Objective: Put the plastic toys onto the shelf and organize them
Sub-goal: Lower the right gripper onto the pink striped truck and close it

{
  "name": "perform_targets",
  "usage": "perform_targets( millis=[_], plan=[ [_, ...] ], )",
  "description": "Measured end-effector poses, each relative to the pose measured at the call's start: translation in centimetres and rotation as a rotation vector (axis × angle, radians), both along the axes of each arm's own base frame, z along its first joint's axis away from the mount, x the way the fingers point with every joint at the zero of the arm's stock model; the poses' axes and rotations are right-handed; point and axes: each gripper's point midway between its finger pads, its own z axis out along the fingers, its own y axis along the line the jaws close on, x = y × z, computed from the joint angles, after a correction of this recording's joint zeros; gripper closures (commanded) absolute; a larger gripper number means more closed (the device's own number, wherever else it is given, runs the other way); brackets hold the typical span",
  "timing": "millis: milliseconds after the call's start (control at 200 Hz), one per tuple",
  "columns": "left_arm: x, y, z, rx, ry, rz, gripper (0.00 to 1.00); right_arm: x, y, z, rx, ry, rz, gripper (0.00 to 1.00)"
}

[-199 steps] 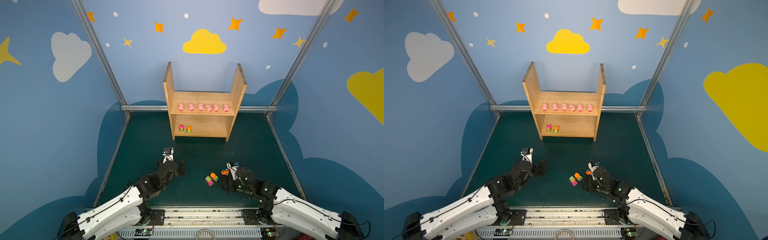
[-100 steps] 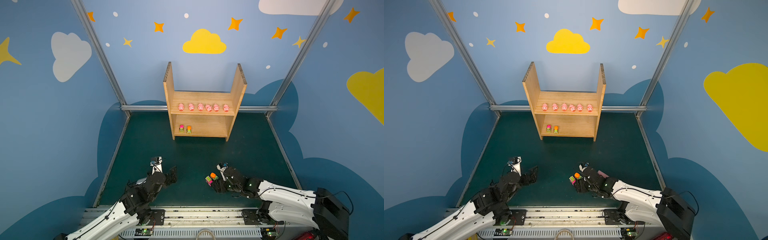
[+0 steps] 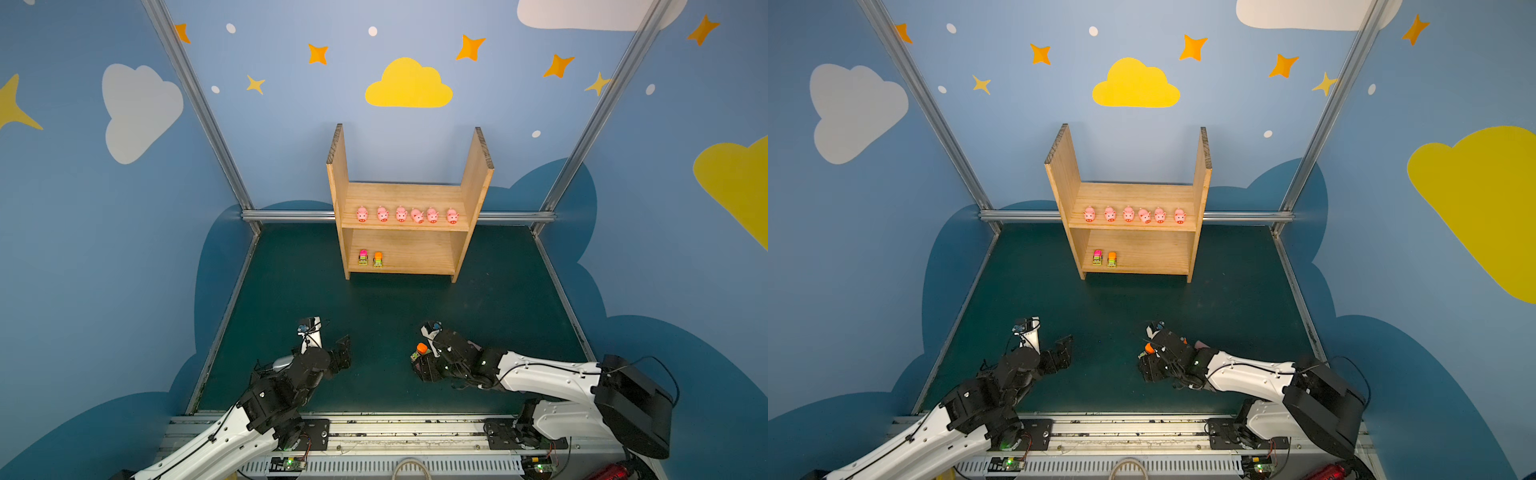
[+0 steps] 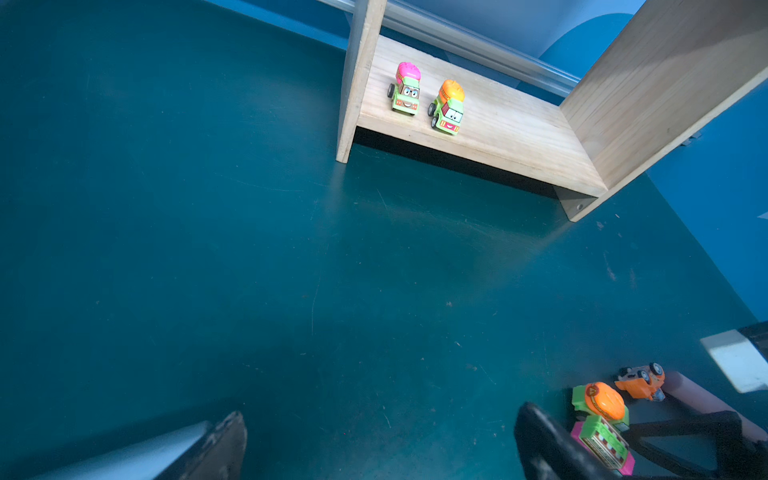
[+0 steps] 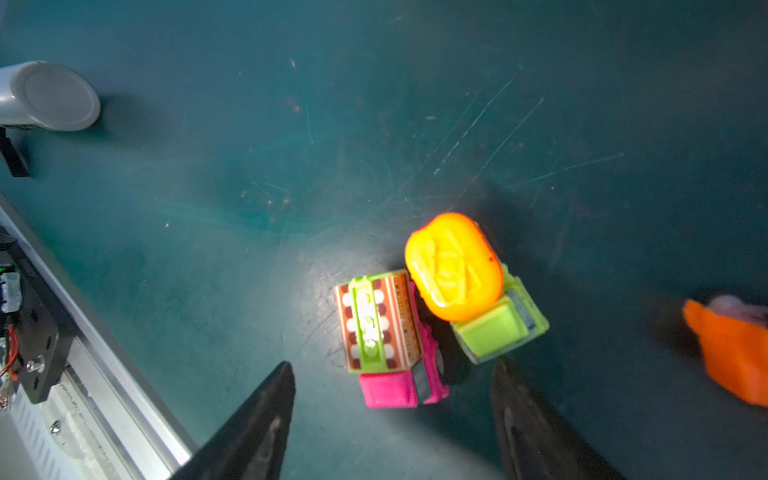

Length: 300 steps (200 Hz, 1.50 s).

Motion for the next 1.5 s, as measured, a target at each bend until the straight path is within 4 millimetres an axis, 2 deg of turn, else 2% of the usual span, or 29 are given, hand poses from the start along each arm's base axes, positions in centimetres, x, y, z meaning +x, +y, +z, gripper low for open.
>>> perform_targets(
  millis=[170,300,606,966,1397,1502],
  plan=[
    [0.0,0.1,0.0,0.002,-0.001,0.003,0.00,0.0,0.6,0.3,0.013,-0.007,0.013,0.37],
    [0.1,0.1,0.1,0.004,-0.006,0.005,0.00,-0.4,1.0,-0.4,0.003,0.005,0.026,0.42],
    [0.1,0.3,0.2,-0.003,-0.024,0.007,0.00,-1.2,2.4,-1.5,-0.035,-0.007,0.054,0.44],
    [0.0,0.5,0.4,-0.018,-0.042,0.012,0.00,-0.6,3.1,-1.9,-0.105,-0.224,0.044,0.43],
    [-0.1,0.6,0.6,-0.029,-0.051,0.013,0.00,1.2,4.7,-2.4,-0.105,-0.375,-0.061,0.43],
    [-0.2,0.7,0.5,-0.025,-0.048,0.013,0.00,1.6,4.9,-2.4,-0.107,-0.389,-0.082,0.47]
  ],
)
